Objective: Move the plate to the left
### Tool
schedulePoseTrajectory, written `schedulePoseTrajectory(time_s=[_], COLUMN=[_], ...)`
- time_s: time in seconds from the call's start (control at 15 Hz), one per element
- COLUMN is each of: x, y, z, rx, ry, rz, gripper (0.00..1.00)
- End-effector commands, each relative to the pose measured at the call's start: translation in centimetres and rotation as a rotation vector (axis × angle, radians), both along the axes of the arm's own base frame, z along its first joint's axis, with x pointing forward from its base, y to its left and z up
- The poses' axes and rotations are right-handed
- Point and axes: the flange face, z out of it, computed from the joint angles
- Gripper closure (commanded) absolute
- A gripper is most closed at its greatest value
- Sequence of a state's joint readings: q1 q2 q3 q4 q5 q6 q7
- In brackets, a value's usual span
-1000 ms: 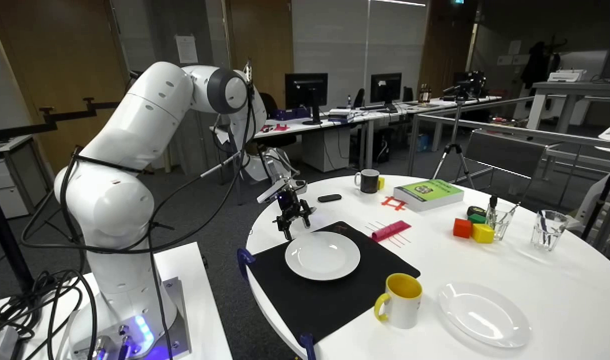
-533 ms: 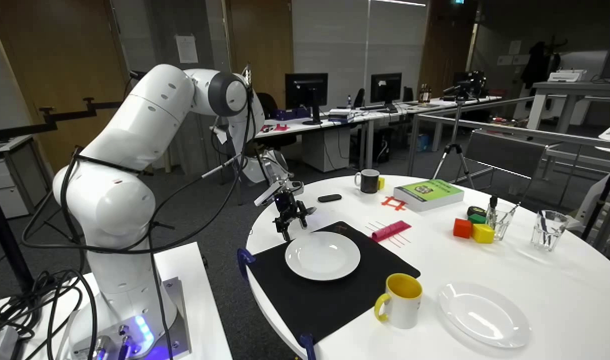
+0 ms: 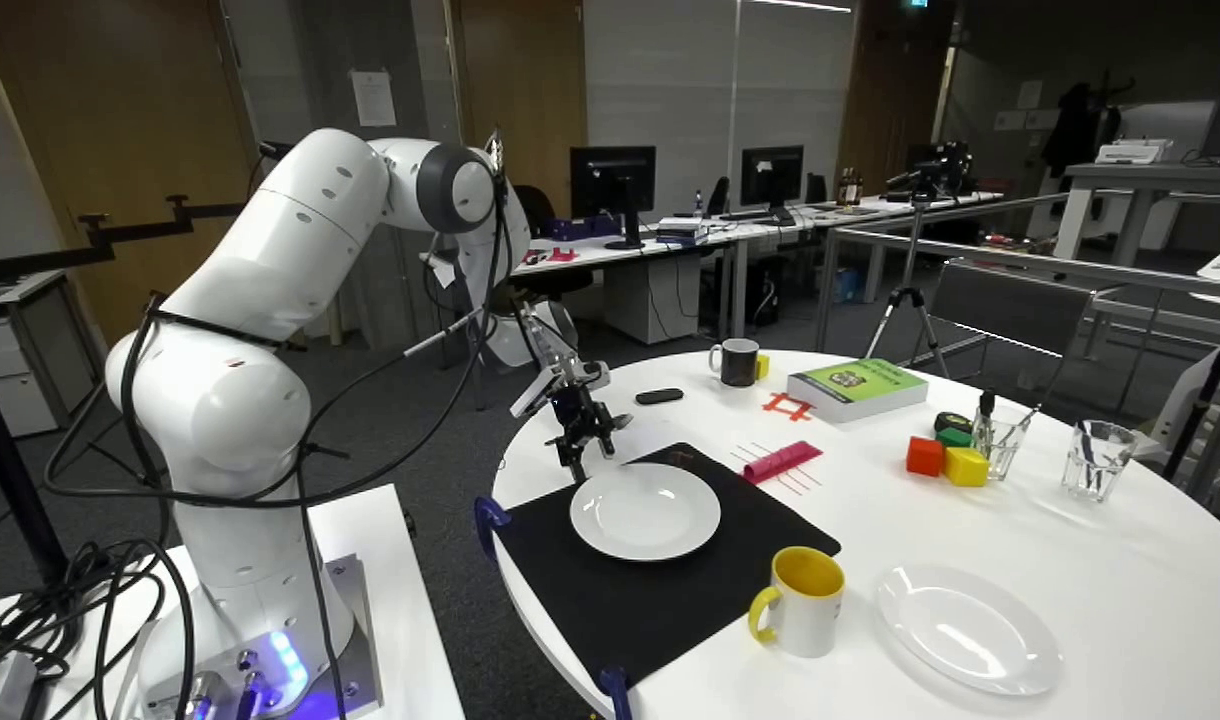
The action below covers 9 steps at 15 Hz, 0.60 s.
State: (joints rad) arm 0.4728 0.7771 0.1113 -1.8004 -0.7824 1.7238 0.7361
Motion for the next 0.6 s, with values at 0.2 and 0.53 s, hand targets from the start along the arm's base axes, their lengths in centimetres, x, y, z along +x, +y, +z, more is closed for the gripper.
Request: schedulePoseTrajectory(time_s=[0.2,0.53], x=[0.1,0.4], y=[-1.8,-3.1], z=[0.3,0.2], rx=[-0.008,-0.03], ry=[-0.101,-0.118], rz=[-0.049,-0.051], gripper=[0.0,0.0])
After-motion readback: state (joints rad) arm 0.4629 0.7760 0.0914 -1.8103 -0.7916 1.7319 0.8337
